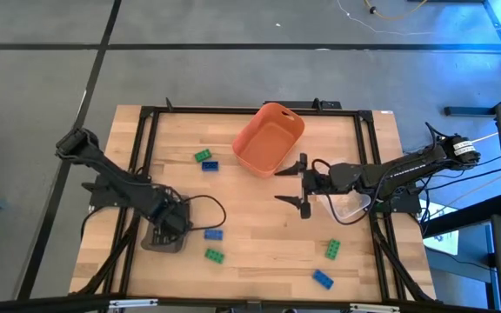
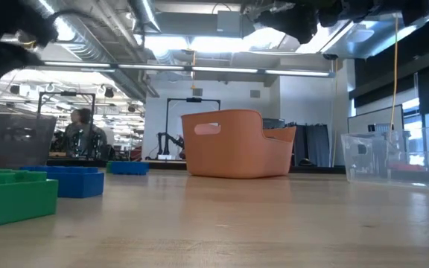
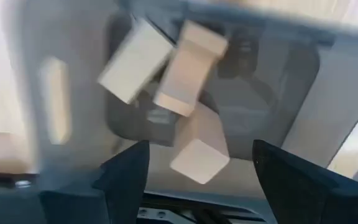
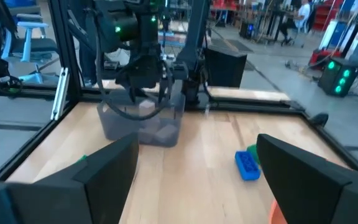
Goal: Sort & place blocks by color
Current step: Put the top blue game piece into the orange bin
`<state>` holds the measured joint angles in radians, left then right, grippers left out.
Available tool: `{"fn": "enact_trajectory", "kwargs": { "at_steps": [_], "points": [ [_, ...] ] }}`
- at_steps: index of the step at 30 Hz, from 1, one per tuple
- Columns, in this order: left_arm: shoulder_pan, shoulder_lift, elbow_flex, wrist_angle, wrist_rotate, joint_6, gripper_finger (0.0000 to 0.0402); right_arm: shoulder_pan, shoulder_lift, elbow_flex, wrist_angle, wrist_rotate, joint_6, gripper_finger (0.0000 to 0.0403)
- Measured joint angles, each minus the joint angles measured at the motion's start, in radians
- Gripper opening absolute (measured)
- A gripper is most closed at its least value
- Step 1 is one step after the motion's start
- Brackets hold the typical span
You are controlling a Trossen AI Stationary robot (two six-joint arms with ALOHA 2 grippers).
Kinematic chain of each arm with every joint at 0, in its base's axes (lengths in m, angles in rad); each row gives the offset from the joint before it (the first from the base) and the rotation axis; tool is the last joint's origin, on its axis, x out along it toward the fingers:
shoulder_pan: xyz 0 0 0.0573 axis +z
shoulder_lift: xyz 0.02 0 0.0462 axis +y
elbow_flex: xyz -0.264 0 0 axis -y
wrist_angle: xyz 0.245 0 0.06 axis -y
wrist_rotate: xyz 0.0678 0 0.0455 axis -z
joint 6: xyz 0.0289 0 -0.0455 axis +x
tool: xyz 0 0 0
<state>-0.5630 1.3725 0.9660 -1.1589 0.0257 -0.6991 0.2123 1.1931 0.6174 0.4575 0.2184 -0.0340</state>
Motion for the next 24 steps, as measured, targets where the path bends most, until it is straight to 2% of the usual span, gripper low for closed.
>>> {"fn": "enact_trajectory", "kwargs": {
  "at_steps": [4,6,8,11,15,17,20,24],
  "points": [
    [-0.004,-0.068,0.112,-0.004,-0.092,0.025,0.0273,0.0,0.0,0.0,0.011,0.0,-0.021,0.0328],
    [-0.01,-0.108,0.161,0.012,-0.216,0.049,0.0273,-0.001,0.0,0.0,0.017,0.0,-0.027,0.0328],
    [-0.022,-0.169,0.185,0.067,-0.4,0.107,0.0273,-0.001,0.0,0.0,0.022,0.0,-0.033,0.0328],
    [-0.022,-0.281,0.168,0.167,-0.634,0.243,0.0273,-0.001,0.0,0.0,0.025,0.0,-0.052,0.0328],
    [0.051,-0.416,0.084,0.313,-0.771,0.372,0.0273,-0.001,0.0,0.0,0.029,0.018,-0.057,0.0328],
    [0.107,-0.473,0.006,0.447,-0.761,0.455,0.0273,-0.001,0.0,0.0,0.035,0.032,-0.068,0.0328],
    [0.209,-0.551,-0.128,0.682,-0.623,0.552,0.0273,-0.001,0.0,0.0,0.033,0.058,-0.079,0.0328],
    [0.31,-0.586,-0.316,0.971,-0.472,0.64,0.0273,-0.001,0.0,0.0,0.047,0.061,-0.082,0.0328]
  ]
}}
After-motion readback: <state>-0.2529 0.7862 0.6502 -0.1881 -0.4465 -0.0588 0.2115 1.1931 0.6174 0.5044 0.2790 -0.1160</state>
